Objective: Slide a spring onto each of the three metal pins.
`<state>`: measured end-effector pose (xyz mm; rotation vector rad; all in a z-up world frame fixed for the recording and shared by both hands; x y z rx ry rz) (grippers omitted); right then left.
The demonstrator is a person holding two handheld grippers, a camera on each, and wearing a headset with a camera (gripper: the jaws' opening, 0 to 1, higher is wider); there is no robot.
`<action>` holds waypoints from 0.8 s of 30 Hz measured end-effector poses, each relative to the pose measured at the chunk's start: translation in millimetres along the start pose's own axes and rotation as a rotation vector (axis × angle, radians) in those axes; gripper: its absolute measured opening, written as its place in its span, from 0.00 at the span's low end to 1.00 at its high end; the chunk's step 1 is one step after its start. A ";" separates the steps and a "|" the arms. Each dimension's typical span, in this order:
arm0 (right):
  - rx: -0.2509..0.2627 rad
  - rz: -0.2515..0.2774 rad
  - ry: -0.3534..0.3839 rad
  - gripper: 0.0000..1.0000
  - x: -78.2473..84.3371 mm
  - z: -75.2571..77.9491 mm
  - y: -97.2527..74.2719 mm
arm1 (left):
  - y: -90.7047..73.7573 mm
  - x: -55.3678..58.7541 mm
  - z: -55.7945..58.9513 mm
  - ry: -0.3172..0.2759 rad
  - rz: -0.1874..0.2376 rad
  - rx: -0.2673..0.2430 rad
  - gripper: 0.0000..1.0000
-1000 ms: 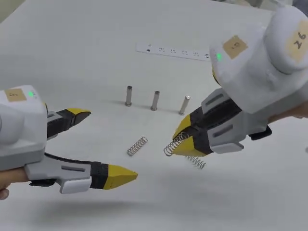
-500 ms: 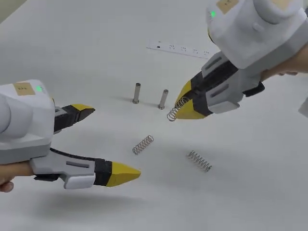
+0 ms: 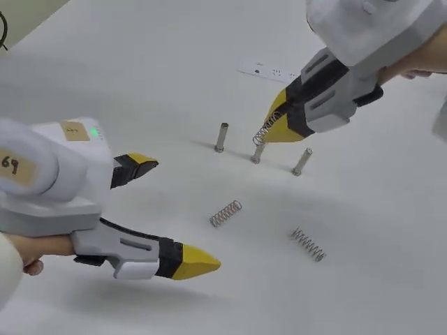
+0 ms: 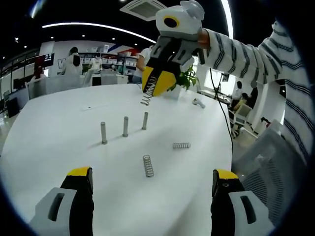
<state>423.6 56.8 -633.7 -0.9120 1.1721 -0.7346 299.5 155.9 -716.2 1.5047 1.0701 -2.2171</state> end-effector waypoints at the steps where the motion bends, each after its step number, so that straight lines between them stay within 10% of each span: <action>1: 0.003 -0.005 -0.007 0.08 0.0 6.9 1.3 | -0.4 0.2 0.7 -0.001 0.001 -0.001 0.98; 16: 0.023 -0.029 -0.037 0.08 -6.5 51.4 12.0 | -11.0 0.2 -14.0 -0.015 0.011 -0.089 0.98; 24: 0.025 -0.062 -0.066 0.08 -10.8 45.1 29.1 | -12.6 -0.3 -13.5 -0.015 0.006 -0.099 0.98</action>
Point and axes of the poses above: the centre of the closed fingertips' face, and the gripper's own axes: y roughly forward along the fingers, z roughly to its right, x roughly out of its underside, the point moved 5 cm from there along -y, roughly backward along the fingers, and after that the axes turned 2 degrees about -y, right-handed, at the moved point
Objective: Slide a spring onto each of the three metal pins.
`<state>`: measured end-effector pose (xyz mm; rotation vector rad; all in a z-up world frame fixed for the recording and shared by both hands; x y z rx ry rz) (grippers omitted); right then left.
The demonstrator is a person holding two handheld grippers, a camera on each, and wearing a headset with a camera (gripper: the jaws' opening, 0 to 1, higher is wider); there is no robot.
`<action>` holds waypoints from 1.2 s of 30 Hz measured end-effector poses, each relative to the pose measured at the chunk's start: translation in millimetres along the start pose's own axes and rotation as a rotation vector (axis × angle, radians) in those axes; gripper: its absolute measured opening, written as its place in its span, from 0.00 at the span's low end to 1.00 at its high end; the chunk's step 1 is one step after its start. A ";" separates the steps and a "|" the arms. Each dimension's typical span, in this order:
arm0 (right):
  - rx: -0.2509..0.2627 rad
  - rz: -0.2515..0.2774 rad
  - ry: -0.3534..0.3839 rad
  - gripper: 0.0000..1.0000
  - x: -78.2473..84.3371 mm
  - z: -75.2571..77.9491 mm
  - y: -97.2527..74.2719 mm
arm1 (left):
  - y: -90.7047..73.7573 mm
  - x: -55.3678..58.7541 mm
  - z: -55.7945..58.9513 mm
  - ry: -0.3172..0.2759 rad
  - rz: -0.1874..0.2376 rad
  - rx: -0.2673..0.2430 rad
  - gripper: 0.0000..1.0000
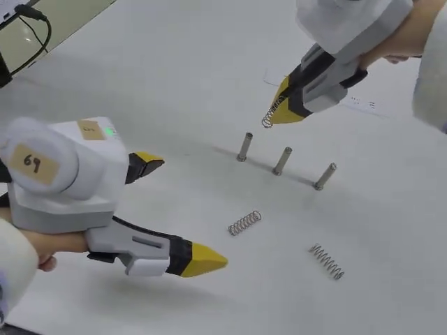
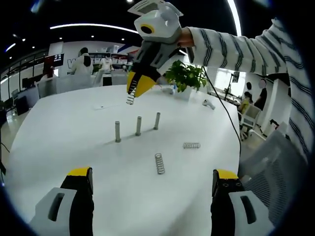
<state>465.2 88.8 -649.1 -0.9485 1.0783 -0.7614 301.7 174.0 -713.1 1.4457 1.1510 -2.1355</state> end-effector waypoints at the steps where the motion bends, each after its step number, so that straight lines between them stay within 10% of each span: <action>1: 0.001 -0.004 -0.005 0.08 -0.2 -1.3 2.7 | -0.1 0.1 0.1 -0.002 -0.001 -0.001 0.98; 23: -0.013 -0.068 0.014 0.08 9.0 8.5 46.9 | -1.5 -2.6 -1.7 0.004 -0.022 -0.022 0.98; 36: -0.047 -0.035 0.056 0.08 3.1 7.7 45.4 | -1.6 -1.8 -2.7 -0.022 -0.022 -0.024 0.97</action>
Point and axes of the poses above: the centre of the closed fingertips' face, and the gripper's own axes: y roughly forward along the fingers, z roughly to its right, x roughly out of its underside, the point moved 5 cm from there along -y, roughly backward along the fingers, and after that the axes turned 2 degrees about -y, right-handed, at the moved point
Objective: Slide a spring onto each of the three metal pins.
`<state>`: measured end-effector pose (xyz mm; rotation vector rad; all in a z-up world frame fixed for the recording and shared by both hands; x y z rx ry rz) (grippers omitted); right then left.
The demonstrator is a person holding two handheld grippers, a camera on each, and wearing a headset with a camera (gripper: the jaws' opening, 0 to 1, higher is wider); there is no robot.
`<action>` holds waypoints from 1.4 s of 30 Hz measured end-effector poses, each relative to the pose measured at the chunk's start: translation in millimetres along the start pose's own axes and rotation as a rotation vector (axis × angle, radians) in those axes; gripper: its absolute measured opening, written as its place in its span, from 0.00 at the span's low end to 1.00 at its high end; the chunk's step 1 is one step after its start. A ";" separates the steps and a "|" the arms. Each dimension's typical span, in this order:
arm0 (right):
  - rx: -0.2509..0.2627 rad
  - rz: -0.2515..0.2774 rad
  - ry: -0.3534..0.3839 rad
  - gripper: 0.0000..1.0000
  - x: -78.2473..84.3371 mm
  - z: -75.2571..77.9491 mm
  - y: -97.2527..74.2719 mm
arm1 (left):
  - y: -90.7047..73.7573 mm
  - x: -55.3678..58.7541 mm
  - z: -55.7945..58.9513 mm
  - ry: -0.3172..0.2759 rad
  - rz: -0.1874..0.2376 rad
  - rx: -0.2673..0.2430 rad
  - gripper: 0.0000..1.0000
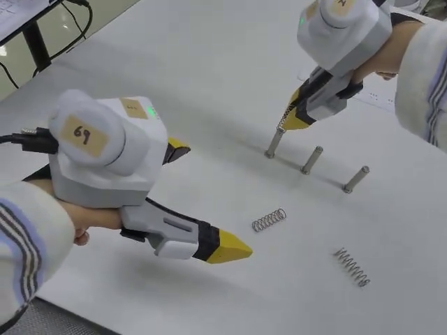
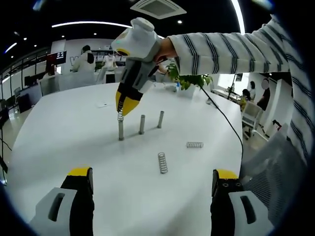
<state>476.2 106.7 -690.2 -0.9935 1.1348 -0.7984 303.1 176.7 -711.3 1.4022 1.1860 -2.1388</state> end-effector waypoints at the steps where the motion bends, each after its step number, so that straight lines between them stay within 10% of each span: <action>1: -0.003 -0.001 -0.002 0.08 -0.1 -0.7 0.4 | 0.0 -0.3 0.2 -0.015 0.007 0.001 0.96; 42: -0.064 -0.137 -0.066 0.09 22.5 2.2 53.8 | -2.1 3.9 -6.2 -0.044 0.002 -0.021 0.93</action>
Point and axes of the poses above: the centre of the closed fingertips' face, and the gripper's own axes: y roughly forward along the fingers, z roughly to its right, x roughly out of its underside, the point moved 5 cm from there along -y, roughly backward along the fingers, and after that the axes turned 2 degrees about -y, right-handed, at the moved point
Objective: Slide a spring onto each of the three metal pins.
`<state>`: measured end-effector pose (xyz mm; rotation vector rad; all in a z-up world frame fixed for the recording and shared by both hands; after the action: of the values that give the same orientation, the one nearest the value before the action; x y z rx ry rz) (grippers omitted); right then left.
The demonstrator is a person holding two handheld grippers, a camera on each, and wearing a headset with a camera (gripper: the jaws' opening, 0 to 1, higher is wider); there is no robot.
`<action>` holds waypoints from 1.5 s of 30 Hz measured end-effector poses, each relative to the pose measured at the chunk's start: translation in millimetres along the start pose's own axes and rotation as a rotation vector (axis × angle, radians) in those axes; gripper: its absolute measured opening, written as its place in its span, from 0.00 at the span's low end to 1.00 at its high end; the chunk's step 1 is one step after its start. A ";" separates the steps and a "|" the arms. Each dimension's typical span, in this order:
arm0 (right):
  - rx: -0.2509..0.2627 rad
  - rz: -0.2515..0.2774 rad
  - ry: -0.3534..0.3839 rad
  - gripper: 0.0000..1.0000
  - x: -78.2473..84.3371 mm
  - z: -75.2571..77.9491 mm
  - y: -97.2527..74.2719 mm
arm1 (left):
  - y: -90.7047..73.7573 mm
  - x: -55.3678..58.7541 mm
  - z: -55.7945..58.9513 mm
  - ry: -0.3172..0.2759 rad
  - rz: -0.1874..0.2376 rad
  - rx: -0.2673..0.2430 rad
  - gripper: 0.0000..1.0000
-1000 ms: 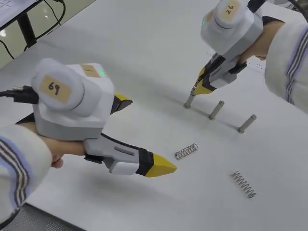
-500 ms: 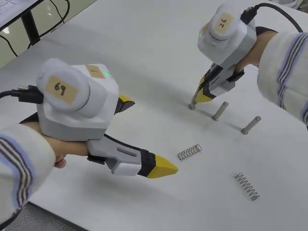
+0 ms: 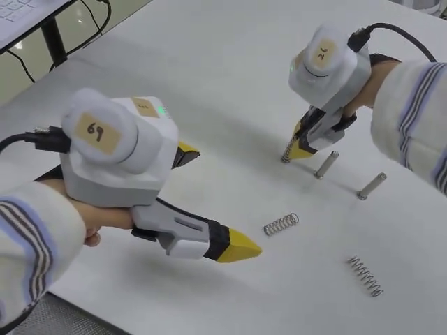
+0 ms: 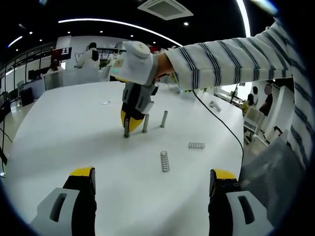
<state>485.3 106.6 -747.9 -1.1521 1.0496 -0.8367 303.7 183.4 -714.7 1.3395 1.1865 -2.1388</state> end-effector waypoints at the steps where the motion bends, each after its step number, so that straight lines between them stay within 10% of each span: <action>1: 0.001 -0.001 -0.001 0.09 0.2 0.0 0.3 | -0.1 0.3 0.0 0.000 -0.001 0.001 0.93; 23: 0.066 0.112 0.054 0.30 0.2 -12.1 -33.0 | -6.0 7.1 -0.4 -0.027 -0.016 -0.012 0.91; 35: 0.131 0.252 0.125 0.39 8.3 -36.7 -73.9 | -10.3 2.8 -5.5 -0.020 -0.015 -0.035 0.90; 39: 0.196 0.409 0.241 0.43 10.2 -49.6 -94.5 | -12.3 1.1 -4.9 -0.019 -0.014 -0.036 0.90; 45: 0.256 0.502 0.346 0.49 29.6 -78.0 -109.4 | -13.9 1.7 -3.6 -0.016 -0.021 -0.035 0.90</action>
<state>420.2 31.1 -653.1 -0.4989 1.3951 -0.7495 295.6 194.7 -710.4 1.2989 1.2305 -2.1292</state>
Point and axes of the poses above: the centre of the closed fingertips' face, and the gripper's own axes: y roughly forward along the fingers, z roughly to its right, x roughly out of its underside, the point moved 5 cm from there along -y, roughly backward along the fingers, and after that the axes turned 2 degrees about -y, right-handed, at the moved point
